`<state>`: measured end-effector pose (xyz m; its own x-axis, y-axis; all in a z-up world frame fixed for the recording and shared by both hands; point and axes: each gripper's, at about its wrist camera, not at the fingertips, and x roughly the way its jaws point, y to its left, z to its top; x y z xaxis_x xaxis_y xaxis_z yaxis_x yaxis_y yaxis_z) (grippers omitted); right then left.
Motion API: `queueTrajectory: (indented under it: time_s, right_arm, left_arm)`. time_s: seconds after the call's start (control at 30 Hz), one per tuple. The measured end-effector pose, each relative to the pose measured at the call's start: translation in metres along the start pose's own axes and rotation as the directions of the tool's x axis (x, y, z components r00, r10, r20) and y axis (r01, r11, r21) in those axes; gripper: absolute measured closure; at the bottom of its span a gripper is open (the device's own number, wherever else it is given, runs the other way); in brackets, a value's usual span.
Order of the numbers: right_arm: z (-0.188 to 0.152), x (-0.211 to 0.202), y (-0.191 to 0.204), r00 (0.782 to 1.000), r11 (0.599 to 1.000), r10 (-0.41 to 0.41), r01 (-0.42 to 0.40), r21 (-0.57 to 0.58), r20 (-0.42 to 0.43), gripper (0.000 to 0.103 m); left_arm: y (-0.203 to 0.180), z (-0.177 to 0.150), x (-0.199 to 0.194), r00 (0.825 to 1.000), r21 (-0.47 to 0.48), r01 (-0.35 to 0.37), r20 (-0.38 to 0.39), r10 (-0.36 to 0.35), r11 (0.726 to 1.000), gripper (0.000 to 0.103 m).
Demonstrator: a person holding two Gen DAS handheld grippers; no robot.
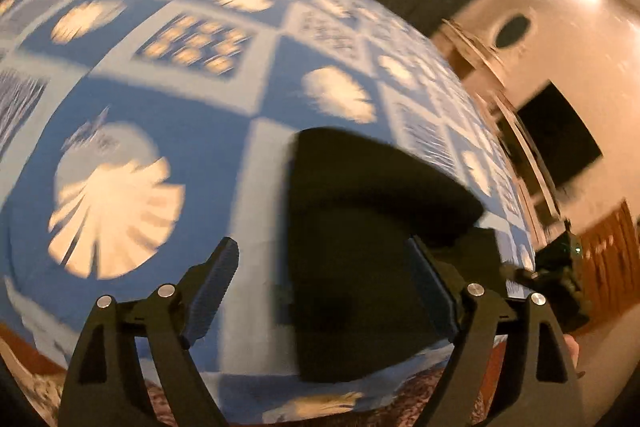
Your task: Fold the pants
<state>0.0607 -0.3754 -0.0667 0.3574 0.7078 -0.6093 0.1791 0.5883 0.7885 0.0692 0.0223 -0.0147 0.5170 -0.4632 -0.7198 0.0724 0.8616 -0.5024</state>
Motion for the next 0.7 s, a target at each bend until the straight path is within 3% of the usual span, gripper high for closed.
queueTrajectory:
  time_s: [0.17, 0.23, 0.3, 0.37, 0.47, 0.57, 0.7]
  right_arm:
    - [0.008, 0.033, 0.013, 0.992, 0.997, 0.076, -0.077, 0.002, -0.101, 0.015]
    - [0.010, 0.042, 0.017, 0.991, 0.998, 0.053, -0.056, -0.015, -0.126, 0.015]
    - [0.006, 0.047, 0.021, 0.991, 0.999, 0.029, -0.034, -0.037, -0.130, 0.027]
    - [0.005, 0.052, 0.022, 0.988, 0.998, -0.042, 0.034, -0.054, -0.146, 0.062]
    - [0.002, 0.054, 0.017, 0.986, 0.997, -0.063, 0.054, -0.058, -0.157, 0.081]
    - [0.001, 0.042, 0.018, 0.990, 0.999, -0.004, -0.001, -0.037, -0.137, 0.090]
    - [0.006, 0.012, 0.032, 0.995, 0.996, 0.041, -0.048, -0.077, -0.086, 0.091]
  left_arm:
    - [0.026, -0.004, 0.009, 1.000, -0.073, -0.010, -0.026, 0.008, 0.997, 0.020]
    - [0.026, -0.004, 0.014, 0.999, -0.079, 0.008, -0.036, -0.010, 0.997, 0.020]
    - [0.024, -0.006, 0.016, 0.999, -0.088, 0.022, -0.043, -0.026, 0.996, 0.020]
    - [0.023, -0.007, 0.019, 0.998, -0.086, 0.030, -0.051, -0.034, 0.996, 0.020]
    - [0.020, -0.010, 0.023, 0.997, -0.078, 0.032, -0.064, -0.037, 0.996, 0.020]
    - [0.021, -0.011, 0.022, 0.997, -0.083, 0.030, -0.063, -0.036, 0.996, 0.020]
    - [0.020, -0.010, 0.020, 0.997, -0.090, 0.050, -0.049, -0.055, 0.995, 0.020]
